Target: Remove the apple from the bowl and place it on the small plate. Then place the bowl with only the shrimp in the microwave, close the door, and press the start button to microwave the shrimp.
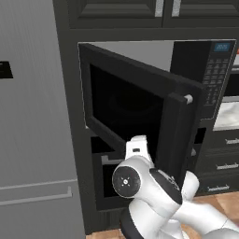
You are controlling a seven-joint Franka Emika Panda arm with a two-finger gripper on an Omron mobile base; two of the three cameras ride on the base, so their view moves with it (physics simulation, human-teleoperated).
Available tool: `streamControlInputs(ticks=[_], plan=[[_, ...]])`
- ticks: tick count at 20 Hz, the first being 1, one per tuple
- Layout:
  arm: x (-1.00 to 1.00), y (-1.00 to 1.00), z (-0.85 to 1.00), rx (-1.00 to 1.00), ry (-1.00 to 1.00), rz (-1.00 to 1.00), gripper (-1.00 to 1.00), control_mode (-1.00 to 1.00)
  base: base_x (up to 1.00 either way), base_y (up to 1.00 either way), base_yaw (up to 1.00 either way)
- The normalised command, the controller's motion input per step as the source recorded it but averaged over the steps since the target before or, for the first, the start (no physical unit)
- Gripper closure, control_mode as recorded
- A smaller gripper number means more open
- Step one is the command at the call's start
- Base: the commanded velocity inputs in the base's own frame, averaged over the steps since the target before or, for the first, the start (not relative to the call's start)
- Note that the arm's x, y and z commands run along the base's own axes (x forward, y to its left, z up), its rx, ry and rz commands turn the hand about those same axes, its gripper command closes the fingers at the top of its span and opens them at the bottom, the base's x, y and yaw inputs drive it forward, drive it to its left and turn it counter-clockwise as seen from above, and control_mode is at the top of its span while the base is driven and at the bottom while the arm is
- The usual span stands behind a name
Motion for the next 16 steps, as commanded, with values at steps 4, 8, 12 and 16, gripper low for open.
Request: streamControlInputs(ticks=[4, 8, 12, 16], plan=[[0.64, -0.72, 0.01, 0.03, 0.0, 0.0, -1.0, -1.0, 0.0, 0.0, 0.0], [0.78, -0.5, 0.0, 0.03, 0.0, 0.01, -1.0, -1.0, 0.0, 0.0, 0.0], [0.88, -0.07, 0.0, 0.01, 0.0, 0.07, -1.0, -1.0, 0.0, 0.0, 0.0], [0.82, -0.32, 0.0, 0.04, 0.0, 0.12, -1.0, -1.0, 0.0, 0.0, 0.0]])
